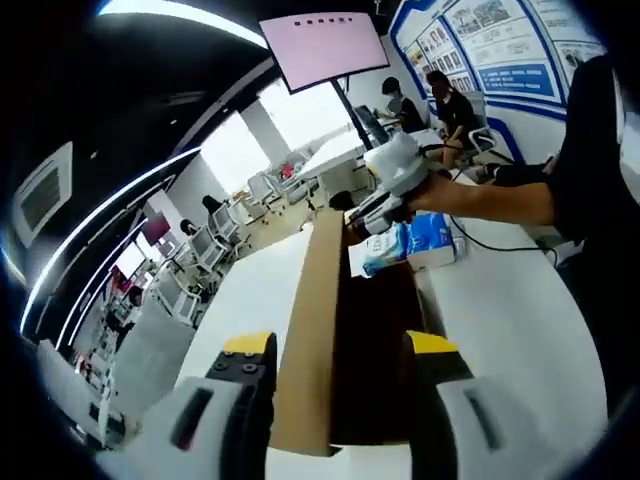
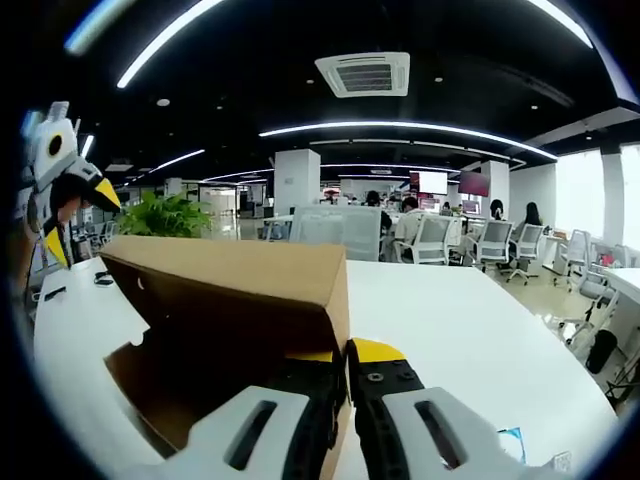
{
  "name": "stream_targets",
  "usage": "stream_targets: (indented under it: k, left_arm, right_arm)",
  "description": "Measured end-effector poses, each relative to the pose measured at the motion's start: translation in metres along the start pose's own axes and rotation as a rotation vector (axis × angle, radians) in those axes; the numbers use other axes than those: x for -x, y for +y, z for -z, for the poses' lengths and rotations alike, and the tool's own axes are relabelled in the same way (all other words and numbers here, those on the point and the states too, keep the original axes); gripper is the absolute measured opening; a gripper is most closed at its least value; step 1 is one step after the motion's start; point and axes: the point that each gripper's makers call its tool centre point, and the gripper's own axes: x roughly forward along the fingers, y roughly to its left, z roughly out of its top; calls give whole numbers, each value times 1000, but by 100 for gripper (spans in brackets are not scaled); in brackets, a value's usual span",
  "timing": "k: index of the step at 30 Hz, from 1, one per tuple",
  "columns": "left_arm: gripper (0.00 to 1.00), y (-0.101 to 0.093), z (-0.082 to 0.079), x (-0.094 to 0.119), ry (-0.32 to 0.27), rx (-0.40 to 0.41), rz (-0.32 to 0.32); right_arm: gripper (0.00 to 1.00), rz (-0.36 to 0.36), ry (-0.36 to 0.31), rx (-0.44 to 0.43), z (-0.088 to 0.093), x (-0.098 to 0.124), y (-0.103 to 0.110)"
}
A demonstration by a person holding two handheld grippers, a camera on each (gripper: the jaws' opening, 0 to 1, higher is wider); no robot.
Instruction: Operate the shoe box by opening the lid, removing the specified soft item, and placing it in the target area until the item is outside and the box remains undamaged.
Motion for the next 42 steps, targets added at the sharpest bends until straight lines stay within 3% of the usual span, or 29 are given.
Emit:
stream_targets:
  k: [7,12,19,23,31,42]
  left_arm:
    - [52,7,3,-17,76,-2,26]
    - [52,6,9,-20,134,-38,10]
    - [41,5,24,-21,223,-28,18]
    - [40,9,31,-20,262,-56,1]
    - [30,10,33,-20,274,-41,3]
    - [30,9,37,-22,289,-78,-11]
  right_arm:
    - [2,-3,-10,-15,1,0,1]
    - [2,-7,-13,-25,1,0,1]
    - [2,-14,-19,-28,1,0,3]
    - [2,-19,-24,-30,1,0,4]
    - [3,-30,-34,-36,-1,0,5]
    - [4,-55,-30,-4,1,1,7]
